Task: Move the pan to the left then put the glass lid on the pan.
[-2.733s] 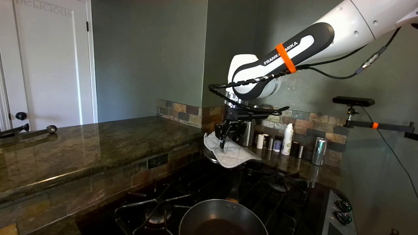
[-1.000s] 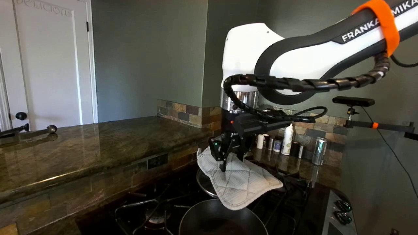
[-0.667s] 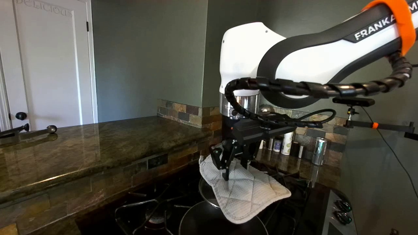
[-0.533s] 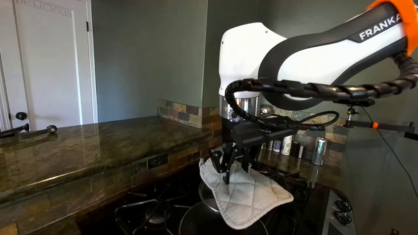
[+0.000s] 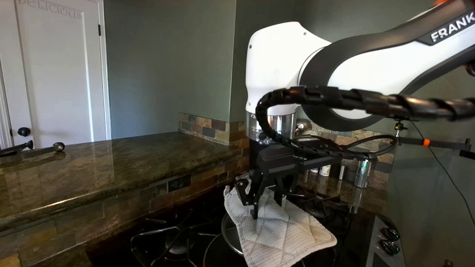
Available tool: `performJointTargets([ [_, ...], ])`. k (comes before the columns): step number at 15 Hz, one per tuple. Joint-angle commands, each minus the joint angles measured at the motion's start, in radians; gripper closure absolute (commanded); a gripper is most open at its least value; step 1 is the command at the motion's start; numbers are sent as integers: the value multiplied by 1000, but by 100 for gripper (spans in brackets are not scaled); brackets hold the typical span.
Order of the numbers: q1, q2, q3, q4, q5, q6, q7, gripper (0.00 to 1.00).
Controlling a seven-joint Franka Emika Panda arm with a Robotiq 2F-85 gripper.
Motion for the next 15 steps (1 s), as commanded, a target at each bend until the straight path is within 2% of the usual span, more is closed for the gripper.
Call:
performJointTargets([
  [1, 17, -42, 10, -36, 5, 32, 52, 70],
  [3, 19, -41, 14, -40, -5, 43, 65, 70],
  [4, 15, -2, 4, -9, -2, 13, 35, 45],
  [9, 16, -6, 7, -17, -3, 22, 42, 45],
  [10, 8, -22, 6, -38, -16, 28, 54, 70],
  [15, 30, -83, 11, -125, -11, 82, 48, 70],
])
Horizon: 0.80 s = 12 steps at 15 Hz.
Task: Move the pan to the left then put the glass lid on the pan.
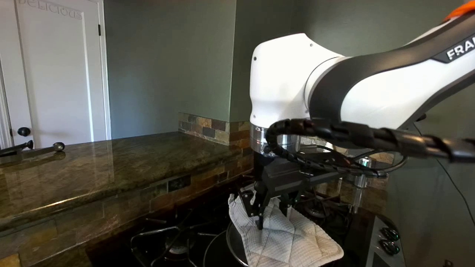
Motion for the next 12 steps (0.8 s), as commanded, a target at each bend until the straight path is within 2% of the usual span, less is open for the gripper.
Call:
performJointTargets([
  [1, 20, -83, 0, -80, 3, 61, 10, 70],
  [6, 20, -159, -1, -141, 16, 184, 6, 70],
  [12, 36, -119, 2, -120, 66, 242, -36, 70],
])
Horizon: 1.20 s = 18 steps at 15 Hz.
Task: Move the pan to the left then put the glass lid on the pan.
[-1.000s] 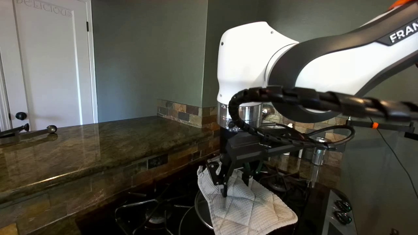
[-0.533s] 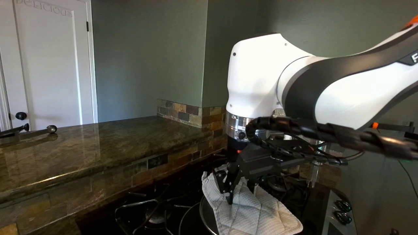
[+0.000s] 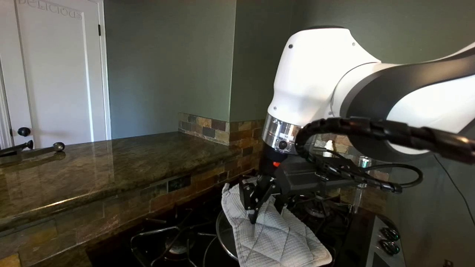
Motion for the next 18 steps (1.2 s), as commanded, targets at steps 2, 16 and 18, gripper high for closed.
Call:
performJointTargets([
  [2, 21, 22, 11, 13, 37, 47, -35, 70],
  [16, 12, 135, 72, 82, -24, -11, 1, 70],
  [18, 17, 136, 71, 83, -18, -27, 6, 70],
])
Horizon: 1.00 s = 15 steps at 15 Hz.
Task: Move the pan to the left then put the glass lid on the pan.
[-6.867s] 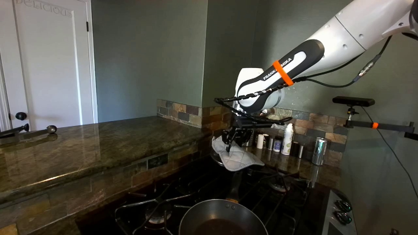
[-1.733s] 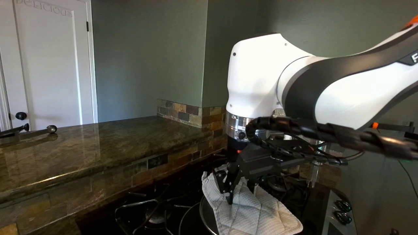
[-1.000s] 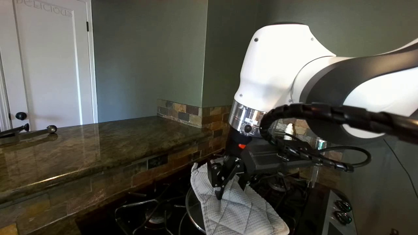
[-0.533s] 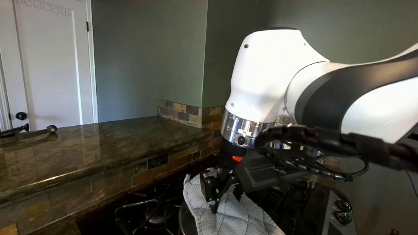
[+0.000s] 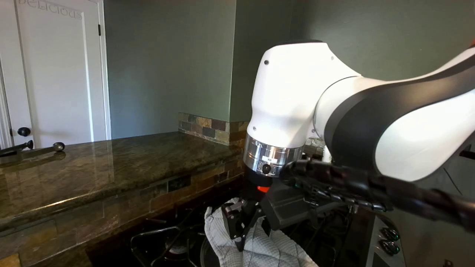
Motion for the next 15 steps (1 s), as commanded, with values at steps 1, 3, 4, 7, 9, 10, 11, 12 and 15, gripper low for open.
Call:
performJointTargets([
  [1, 4, 2, 5, 26, -8, -54, 28, 70],
  [3, 5, -5, 5, 22, -11, -65, 35, 70],
  [4, 6, -15, 6, 16, -10, -70, 43, 70],
  [7, 4, -27, 6, 6, -15, -88, 66, 70],
  [9, 4, -18, 6, 8, -16, -83, 72, 70],
  [10, 3, -15, 6, 8, -18, -73, 76, 70],
  [11, 1, -11, 6, 9, -23, -64, 80, 70],
  [12, 1, -8, 7, 8, -28, -58, 84, 70],
  [15, 1, 2, 10, 8, -41, -53, 93, 70],
])
